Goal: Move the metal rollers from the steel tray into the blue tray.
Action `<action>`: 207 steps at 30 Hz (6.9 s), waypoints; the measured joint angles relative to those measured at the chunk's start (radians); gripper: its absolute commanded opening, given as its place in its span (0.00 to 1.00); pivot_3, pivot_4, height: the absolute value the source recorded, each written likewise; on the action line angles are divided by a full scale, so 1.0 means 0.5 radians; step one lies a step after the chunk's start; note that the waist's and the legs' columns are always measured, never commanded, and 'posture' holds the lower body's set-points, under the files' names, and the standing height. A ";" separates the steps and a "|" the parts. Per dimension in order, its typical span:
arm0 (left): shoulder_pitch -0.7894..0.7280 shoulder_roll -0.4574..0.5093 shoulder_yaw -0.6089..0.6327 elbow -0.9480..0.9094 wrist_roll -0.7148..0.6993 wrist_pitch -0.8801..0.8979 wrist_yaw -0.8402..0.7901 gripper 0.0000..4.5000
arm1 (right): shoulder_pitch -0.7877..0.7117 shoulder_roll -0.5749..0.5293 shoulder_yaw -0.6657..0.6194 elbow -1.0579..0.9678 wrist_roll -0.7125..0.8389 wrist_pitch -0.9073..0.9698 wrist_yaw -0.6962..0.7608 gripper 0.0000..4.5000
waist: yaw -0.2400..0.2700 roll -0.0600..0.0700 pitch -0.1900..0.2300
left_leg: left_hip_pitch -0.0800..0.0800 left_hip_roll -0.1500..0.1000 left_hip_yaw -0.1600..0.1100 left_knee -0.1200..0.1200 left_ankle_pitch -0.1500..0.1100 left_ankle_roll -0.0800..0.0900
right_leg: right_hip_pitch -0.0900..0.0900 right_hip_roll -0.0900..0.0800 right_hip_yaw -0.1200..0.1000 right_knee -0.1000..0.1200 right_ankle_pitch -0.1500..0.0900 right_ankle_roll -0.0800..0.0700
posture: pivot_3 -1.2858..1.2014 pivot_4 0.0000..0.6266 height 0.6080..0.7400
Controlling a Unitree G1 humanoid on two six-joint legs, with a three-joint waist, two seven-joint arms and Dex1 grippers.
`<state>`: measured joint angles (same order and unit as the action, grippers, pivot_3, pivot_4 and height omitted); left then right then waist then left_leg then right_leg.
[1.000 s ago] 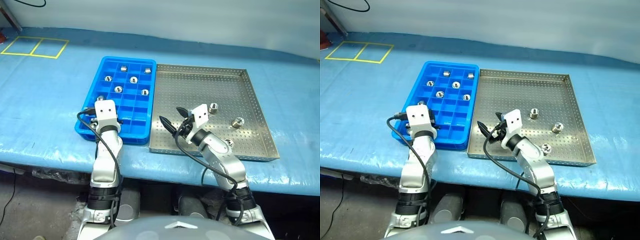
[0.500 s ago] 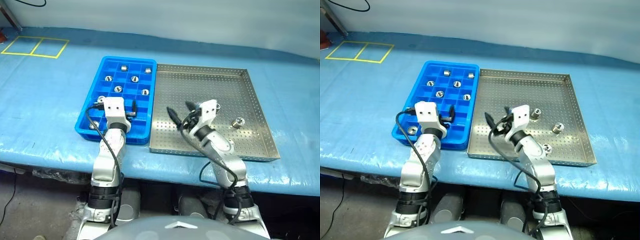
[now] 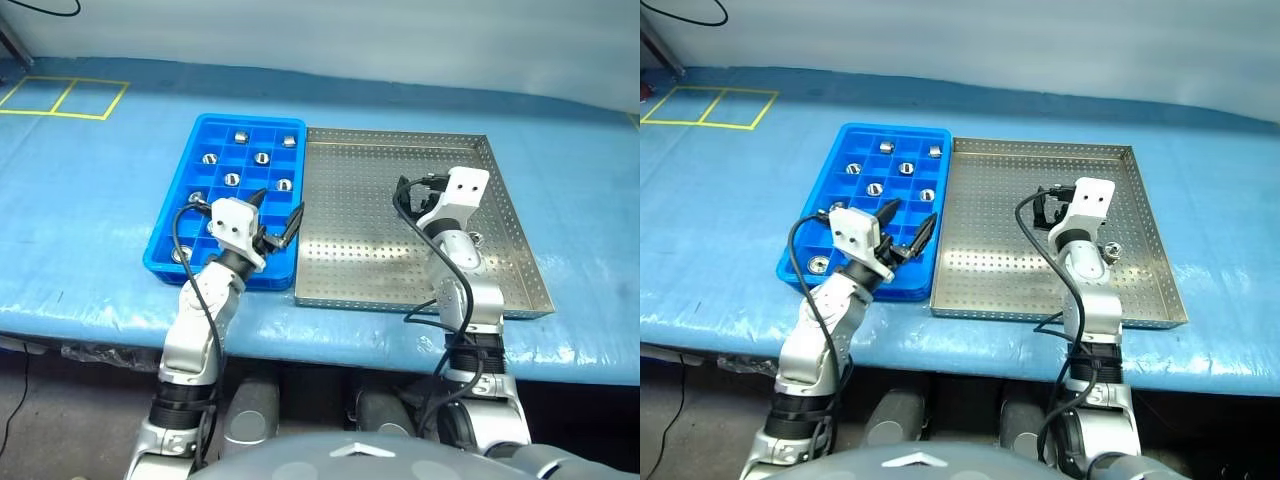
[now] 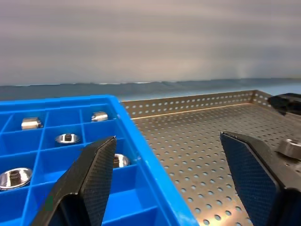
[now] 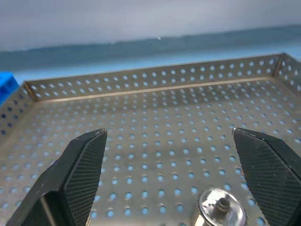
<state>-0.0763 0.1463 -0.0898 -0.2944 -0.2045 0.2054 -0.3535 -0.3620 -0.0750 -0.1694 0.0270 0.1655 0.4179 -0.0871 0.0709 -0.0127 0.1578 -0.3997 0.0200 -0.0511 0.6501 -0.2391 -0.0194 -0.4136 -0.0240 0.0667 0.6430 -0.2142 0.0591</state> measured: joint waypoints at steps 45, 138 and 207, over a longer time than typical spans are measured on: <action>0.550 0.209 -0.005 -0.589 0.096 0.046 0.113 0.87 | -0.476 0.028 0.504 0.449 0.107 -0.139 0.939 0.38 | 0.349 0.008 0.004 | -0.001 0.005 -0.004 -0.008 -0.001 0.000 | -0.006 0.006 -0.006 0.001 -0.009 0.002 | 0.76 0.24 1.00; 0.529 0.005 -0.130 -0.366 0.291 -0.184 0.273 0.87 | -2.067 -0.354 1.231 2.497 -0.967 -0.334 2.382 0.59 | 0.973 0.008 0.003 | -0.057 0.013 -0.001 -0.006 0.005 -0.032 | -0.065 0.009 -0.027 0.003 0.003 -0.004 | 0.77 0.24 1.00; 0.595 -0.017 -0.185 -0.367 0.407 -0.245 0.356 0.87 | -2.048 -0.281 1.404 2.675 -1.460 -0.436 2.033 0.02 | 1.162 0.010 0.002 | -0.058 0.014 -0.009 -0.005 0.008 -0.042 | -0.067 0.010 -0.035 0.012 -0.003 -0.001 | 0.81 0.24 1.00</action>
<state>0.2211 0.1379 -0.1821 -0.4781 -0.0009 0.0830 -0.1755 -1.3860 -0.2155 0.5327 1.3646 -0.5643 0.1997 0.9293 0.6518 -0.0079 0.1588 -0.4287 0.0270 -0.0554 0.6474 -0.2350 -0.0405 -0.4474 -0.0191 0.0493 0.6489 -0.2156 0.0585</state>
